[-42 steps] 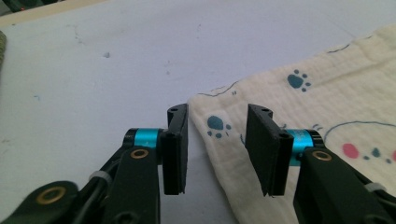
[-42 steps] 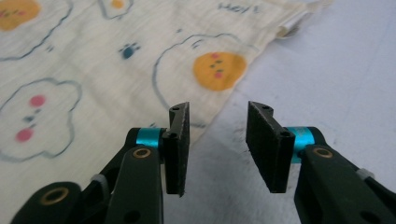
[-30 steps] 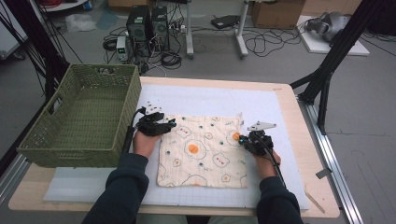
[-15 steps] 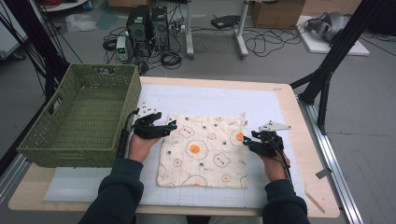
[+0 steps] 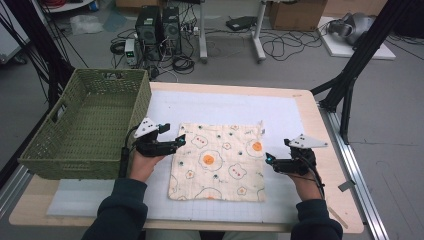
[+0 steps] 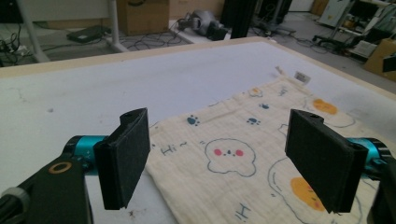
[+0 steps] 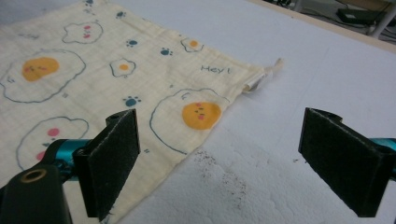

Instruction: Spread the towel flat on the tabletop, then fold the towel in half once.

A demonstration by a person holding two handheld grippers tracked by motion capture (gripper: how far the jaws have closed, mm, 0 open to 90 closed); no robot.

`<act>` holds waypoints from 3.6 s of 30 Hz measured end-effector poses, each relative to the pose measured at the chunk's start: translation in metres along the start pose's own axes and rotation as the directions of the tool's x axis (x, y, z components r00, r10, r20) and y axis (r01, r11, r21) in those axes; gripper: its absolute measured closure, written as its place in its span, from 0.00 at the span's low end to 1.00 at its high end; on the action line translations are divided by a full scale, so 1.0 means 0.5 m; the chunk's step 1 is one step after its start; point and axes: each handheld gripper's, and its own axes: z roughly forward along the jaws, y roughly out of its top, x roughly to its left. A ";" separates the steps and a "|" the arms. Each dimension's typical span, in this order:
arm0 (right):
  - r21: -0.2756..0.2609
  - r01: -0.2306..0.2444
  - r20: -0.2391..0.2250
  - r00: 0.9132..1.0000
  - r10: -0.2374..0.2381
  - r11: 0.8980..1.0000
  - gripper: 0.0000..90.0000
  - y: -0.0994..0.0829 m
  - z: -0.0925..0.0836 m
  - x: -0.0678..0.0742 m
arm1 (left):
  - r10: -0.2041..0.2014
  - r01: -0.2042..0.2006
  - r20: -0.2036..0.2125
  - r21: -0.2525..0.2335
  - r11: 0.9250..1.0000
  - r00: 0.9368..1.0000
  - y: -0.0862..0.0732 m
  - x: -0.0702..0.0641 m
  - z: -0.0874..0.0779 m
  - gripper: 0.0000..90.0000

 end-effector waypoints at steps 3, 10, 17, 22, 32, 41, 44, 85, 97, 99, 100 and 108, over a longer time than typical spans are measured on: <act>-0.020 0.023 0.000 1.000 -0.023 1.000 0.13 0.001 -0.005 0.003 | 0.027 -0.025 0.046 -0.039 0.999 0.999 -0.002 -0.006 -0.009 0.26; -0.031 0.006 -0.010 1.000 -0.006 0.999 0.13 0.001 -0.003 0.000 | 0.042 -0.041 0.072 -0.016 0.999 0.997 -0.005 -0.018 -0.017 0.25; -0.037 -0.009 -0.003 1.000 0.009 0.999 0.13 0.000 -0.004 -0.006 | -0.004 0.005 0.067 -0.011 1.000 0.998 -0.011 -0.018 -0.015 0.22; -0.038 -0.007 -0.009 1.000 0.006 0.999 0.13 0.001 -0.002 -0.004 | -0.008 0.009 0.053 -0.015 1.000 0.999 -0.011 -0.017 -0.019 0.22; -0.035 -0.009 -0.018 1.000 0.009 0.999 0.13 0.001 0.002 -0.002 | -0.030 0.031 0.047 -0.014 0.999 0.998 -0.013 -0.011 -0.019 0.22; -0.030 -0.010 -0.021 1.000 0.010 1.000 0.13 0.000 0.006 -0.001 | -0.042 0.042 0.039 0.008 0.999 0.998 -0.017 -0.008 -0.012 0.22; -0.029 -0.004 -0.027 1.000 0.003 1.000 0.13 0.001 0.006 0.000 | -0.050 0.049 0.027 0.018 0.999 0.998 -0.018 -0.004 -0.006 0.22; -0.017 -0.027 -0.069 0.997 0.026 0.999 0.13 -0.003 0.012 -0.002 | -0.016 0.068 -0.180 0.291 0.954 0.984 0.028 0.093 0.181 0.37; -0.006 -0.027 -0.075 0.997 0.026 1.000 0.13 -0.003 0.017 -0.001 | 0.074 -0.008 -0.166 0.366 0.931 0.983 0.004 0.097 0.203 0.55; -0.002 -0.030 -0.075 0.997 0.030 1.000 0.13 -0.003 0.018 0.000 | 0.091 -0.023 -0.163 0.381 0.924 0.983 -0.001 0.096 0.206 0.59; 0.000 -0.029 -0.075 0.997 0.029 1.000 0.13 -0.004 0.019 0.000 | 0.093 -0.022 -0.167 0.383 0.923 0.982 -0.001 0.095 0.206 0.60; 0.018 -0.026 -0.077 0.997 0.027 1.000 0.13 -0.001 0.032 -0.002 | 0.121 -0.064 -0.124 0.388 0.920 0.985 0.000 0.084 0.208 0.94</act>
